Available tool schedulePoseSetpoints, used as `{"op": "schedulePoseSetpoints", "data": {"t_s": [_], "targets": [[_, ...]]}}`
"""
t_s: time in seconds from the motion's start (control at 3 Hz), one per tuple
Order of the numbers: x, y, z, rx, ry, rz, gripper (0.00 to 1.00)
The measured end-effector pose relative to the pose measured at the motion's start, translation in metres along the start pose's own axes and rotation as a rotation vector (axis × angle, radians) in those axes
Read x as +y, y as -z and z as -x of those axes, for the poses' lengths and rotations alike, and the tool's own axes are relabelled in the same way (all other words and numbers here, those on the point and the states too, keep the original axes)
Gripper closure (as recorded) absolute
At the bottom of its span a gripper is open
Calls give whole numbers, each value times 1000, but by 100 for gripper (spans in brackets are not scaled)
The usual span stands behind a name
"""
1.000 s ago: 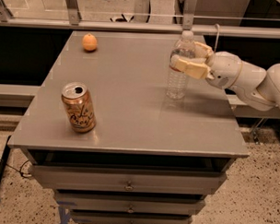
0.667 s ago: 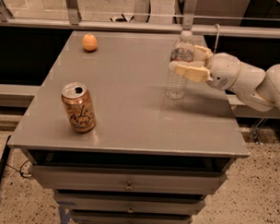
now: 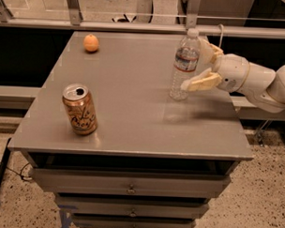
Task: Place water bottle upright
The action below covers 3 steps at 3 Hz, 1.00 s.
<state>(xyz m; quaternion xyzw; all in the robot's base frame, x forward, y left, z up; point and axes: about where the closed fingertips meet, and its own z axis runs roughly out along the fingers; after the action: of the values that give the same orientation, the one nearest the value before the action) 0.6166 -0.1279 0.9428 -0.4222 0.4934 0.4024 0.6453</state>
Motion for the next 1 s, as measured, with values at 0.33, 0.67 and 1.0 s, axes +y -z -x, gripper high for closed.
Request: {"op": "schedulePoseSetpoints", "data": {"t_s": [0.33,0.67,1.0], "targets": [[-4,18,-8,91,5,-4,0],[-8,52,-21,210,-2,-16,0],[-9,102,-31,323,-13,-44,0]]}}
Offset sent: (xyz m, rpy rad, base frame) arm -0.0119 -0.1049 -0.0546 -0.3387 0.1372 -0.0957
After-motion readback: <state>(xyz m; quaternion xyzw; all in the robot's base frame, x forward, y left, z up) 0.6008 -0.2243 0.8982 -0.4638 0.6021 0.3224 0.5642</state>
